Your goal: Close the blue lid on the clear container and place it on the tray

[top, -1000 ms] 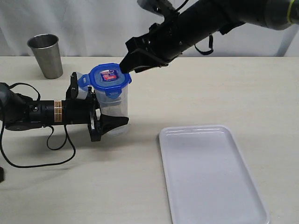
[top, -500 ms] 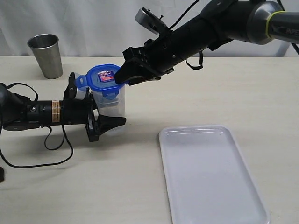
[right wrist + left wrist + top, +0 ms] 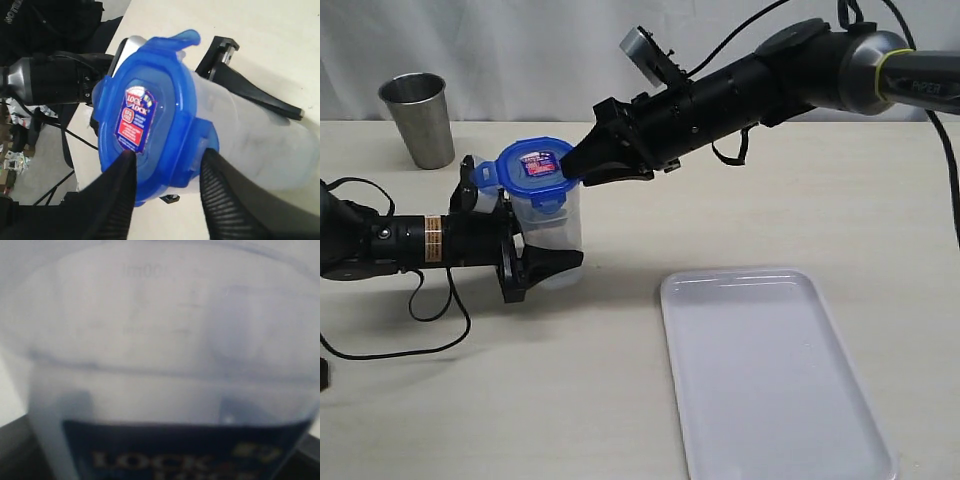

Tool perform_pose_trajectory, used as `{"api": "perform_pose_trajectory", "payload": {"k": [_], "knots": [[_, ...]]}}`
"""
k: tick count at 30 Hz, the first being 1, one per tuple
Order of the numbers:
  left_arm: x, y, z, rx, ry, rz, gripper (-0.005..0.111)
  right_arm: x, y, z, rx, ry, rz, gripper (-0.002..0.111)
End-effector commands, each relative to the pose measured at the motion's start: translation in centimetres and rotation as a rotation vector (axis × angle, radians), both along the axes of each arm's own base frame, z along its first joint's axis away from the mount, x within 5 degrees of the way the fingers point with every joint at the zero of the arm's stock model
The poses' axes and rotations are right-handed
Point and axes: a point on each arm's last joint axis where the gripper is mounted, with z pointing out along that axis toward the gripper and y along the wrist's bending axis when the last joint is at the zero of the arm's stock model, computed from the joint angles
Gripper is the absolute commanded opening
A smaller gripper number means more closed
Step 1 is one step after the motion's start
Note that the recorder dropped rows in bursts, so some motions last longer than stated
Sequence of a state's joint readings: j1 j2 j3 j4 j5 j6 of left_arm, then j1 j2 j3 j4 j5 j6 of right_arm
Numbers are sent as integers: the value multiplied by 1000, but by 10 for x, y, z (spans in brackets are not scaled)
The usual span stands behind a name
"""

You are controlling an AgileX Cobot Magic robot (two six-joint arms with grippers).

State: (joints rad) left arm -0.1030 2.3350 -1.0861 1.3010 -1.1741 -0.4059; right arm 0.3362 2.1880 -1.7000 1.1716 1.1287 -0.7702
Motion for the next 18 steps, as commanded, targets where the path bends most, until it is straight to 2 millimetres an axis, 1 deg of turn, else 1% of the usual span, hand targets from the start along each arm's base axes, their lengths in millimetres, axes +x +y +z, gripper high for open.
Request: {"api": "perform_pose_trajectory", "payload": {"k": [1, 3, 4, 7, 8, 9, 11, 13, 16, 18], "knots": [[-2, -10, 8, -55, -4, -24, 0, -13, 16, -8, 63, 29, 121, 35], [-2, -10, 8, -55, -4, -24, 0, -7, 6, -8, 61, -12, 120, 36], [-2, -10, 8, -54, -8, -25, 0, -3, -3, -6, 53, -60, 125, 38], [-2, -10, 8, -31, -84, -43, 0, 4, -24, 6, 48, -150, 115, 55], [-1, -10, 7, -16, -105, -41, 0, 5, -29, 13, 49, -192, 119, 59], [0, -9, 6, -1, -124, -38, 0, 4, -34, 21, 45, -244, 129, 60], [0, -9, 5, 31, -178, -46, 0, 0, -43, 41, 13, -361, 170, 60], [0, -9, 5, 41, -210, -55, 0, -7, -54, 65, -38, -462, 195, 60], [0, -9, 5, 55, -255, -67, 0, -12, -60, 87, -108, -573, 190, 60], [0, -9, 5, 83, -346, -91, 0, -21, -60, 100, -121, -687, 267, 60]]}}
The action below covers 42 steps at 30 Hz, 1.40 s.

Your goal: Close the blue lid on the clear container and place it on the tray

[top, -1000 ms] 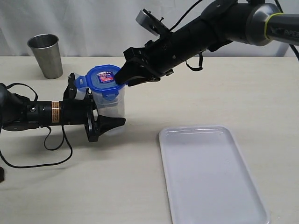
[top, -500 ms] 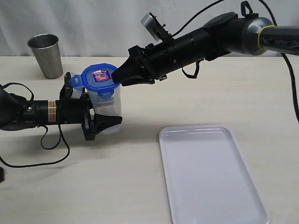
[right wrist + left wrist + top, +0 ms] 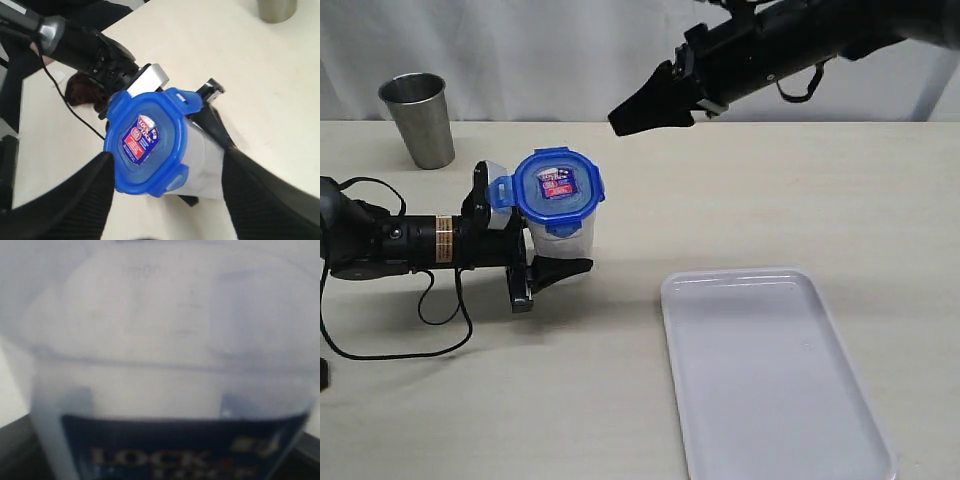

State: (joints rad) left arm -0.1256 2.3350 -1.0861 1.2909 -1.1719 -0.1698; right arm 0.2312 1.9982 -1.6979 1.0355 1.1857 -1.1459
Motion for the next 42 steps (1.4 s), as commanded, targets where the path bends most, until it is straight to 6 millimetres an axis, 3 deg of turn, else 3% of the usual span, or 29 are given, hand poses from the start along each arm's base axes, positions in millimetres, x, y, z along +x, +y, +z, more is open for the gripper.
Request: {"api": "perform_pose_trajectory", "payload": {"k": [1, 4, 9, 12, 18, 24, 33, 36, 38, 42], "knots": [[3, -1, 5, 31, -183, -31, 0, -17, -4, 30, -56, -219, 123, 60], [6, 0, 7, 69, -336, -33, 0, -33, 10, 41, -93, -335, 245, 60], [9, 1, 8, 123, -526, -36, 0, -46, 43, 33, -277, -484, 346, 52], [11, 1, 9, 122, -529, -18, 0, -53, 69, 22, -384, -552, 387, 52], [10, 1, 9, 123, -528, -20, 0, -65, 100, 6, -473, -593, 434, 52], [10, 1, 9, 123, -529, -24, 0, -54, 105, -7, -555, -620, 361, 52], [10, 0, 9, 121, -523, -22, 0, -48, 112, -20, -575, -526, 441, 52], [10, 0, 9, 115, -505, -18, 0, -50, 112, -33, -599, -458, 496, 51], [10, 0, 9, 99, -468, -9, 0, -52, 110, -40, -622, -403, 533, 43], [10, 0, 9, 89, -437, -4, 0, -50, 112, -56, -637, -339, 521, 42]]}}
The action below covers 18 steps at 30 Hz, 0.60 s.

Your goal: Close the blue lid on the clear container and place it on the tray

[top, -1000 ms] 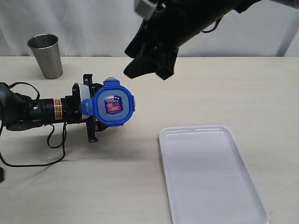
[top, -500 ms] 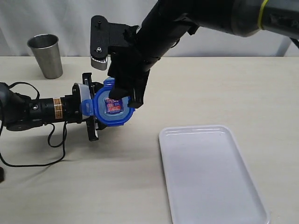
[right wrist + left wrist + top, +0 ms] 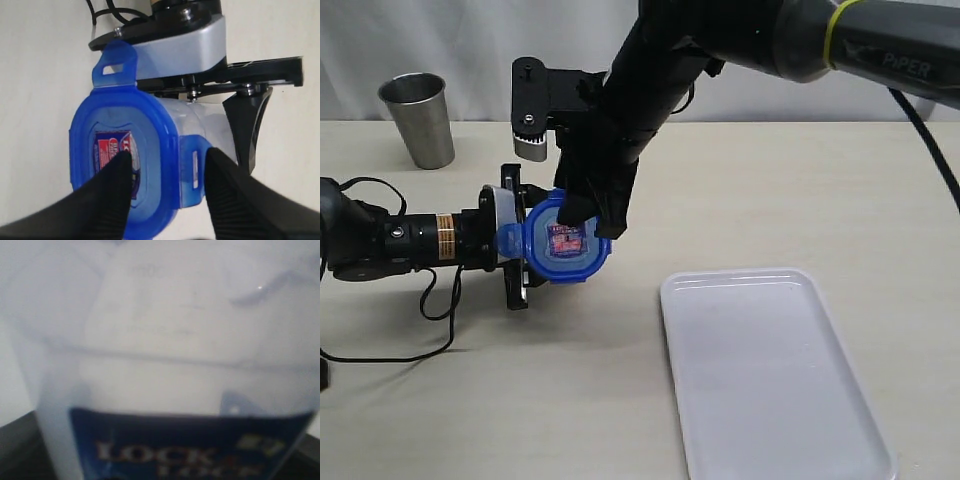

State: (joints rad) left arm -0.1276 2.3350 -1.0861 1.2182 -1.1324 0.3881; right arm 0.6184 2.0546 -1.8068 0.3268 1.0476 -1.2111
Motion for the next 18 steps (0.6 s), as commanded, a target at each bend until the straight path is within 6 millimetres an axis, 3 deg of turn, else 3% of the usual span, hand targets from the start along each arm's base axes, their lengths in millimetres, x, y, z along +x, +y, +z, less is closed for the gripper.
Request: {"api": "perform_pose_trajectory", "payload": {"k": [1, 6, 11, 18], "knots": [[4, -1, 10, -107, 74, 48, 0, -2, 0, -37, -105, 156, -4, 42], [4, -1, 10, -119, 95, 57, 0, -3, 6, -47, -154, 151, 17, 42], [10, 2, 12, -241, 308, 184, 0, 24, -3, -6, -110, 50, -210, 42], [11, 3, 11, -258, 395, 223, 0, 53, -34, 14, 20, 100, -438, 42]]}}
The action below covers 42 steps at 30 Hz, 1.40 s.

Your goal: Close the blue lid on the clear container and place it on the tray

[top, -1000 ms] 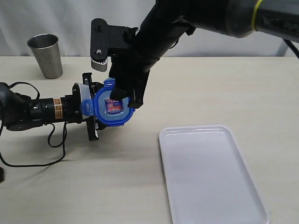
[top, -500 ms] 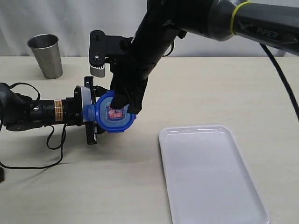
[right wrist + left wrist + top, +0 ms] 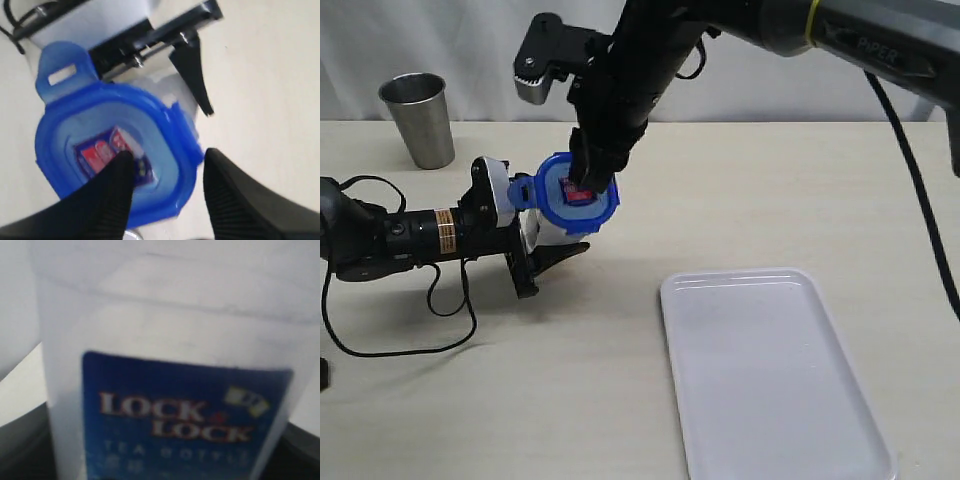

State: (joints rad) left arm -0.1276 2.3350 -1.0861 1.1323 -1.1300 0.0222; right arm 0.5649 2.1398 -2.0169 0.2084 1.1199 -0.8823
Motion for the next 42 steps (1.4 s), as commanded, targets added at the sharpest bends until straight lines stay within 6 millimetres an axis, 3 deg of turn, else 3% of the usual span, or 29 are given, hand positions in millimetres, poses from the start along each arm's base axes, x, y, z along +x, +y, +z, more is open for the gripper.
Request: {"api": "perform_pose_trajectory", "payload": {"k": [1, 10, 16, 26, 30, 34, 38, 41, 42], "knots": [[5, 1, 8, -91, 75, 66, 0, 17, -24, 2, 75, 88, -144, 42], [7, 1, 7, -85, 140, 85, 0, 21, -31, 26, 441, 265, -194, 37], [7, 1, 7, -91, 142, 84, 0, 22, -30, 1, 387, 362, -199, 5], [6, -1, 21, -126, 125, 44, 0, 45, -47, -39, 177, 283, -415, 4], [5, -2, 30, -124, 119, 27, 0, 45, -48, -37, 171, 273, -430, 4], [5, -1, 26, -79, 130, 37, 0, 43, -45, -20, 244, 262, -420, 4], [8, 3, 18, 22, 159, 87, 0, 41, -47, 8, 413, 292, -458, 12], [8, 3, 18, 32, 159, 93, 0, 29, -43, 32, 640, 489, -360, 43], [8, 3, 18, 29, 158, 89, 0, 28, -43, 32, 636, 510, -361, 46]]}}
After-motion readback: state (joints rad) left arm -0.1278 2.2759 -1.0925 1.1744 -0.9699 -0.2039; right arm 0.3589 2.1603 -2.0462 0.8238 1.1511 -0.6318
